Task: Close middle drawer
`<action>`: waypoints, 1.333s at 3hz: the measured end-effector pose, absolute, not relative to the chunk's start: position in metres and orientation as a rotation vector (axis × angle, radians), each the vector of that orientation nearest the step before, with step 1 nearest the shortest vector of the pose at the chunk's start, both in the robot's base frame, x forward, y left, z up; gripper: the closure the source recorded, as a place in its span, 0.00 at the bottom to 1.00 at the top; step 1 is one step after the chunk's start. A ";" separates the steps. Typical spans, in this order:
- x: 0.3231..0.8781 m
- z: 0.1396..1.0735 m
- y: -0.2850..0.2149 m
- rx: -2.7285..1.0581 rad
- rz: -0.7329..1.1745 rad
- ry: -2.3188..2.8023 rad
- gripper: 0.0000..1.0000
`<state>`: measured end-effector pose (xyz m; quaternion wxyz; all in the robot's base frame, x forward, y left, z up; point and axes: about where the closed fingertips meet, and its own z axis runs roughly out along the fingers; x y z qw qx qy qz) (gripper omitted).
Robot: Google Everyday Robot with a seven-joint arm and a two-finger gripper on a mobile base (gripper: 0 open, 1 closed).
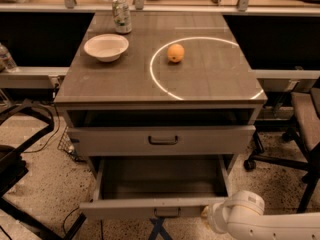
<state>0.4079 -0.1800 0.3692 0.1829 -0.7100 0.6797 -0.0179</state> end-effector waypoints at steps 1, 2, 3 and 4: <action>0.416 0.371 -0.177 -2.010 -0.061 1.893 1.00; 0.452 0.379 -0.161 -2.038 -0.104 1.785 1.00; 0.455 0.380 -0.159 -2.040 -0.107 1.777 1.00; 0.481 0.384 -0.149 -2.057 -0.132 1.712 1.00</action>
Offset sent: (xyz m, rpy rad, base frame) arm 0.0896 0.0361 0.0213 0.0126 -0.1636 0.1544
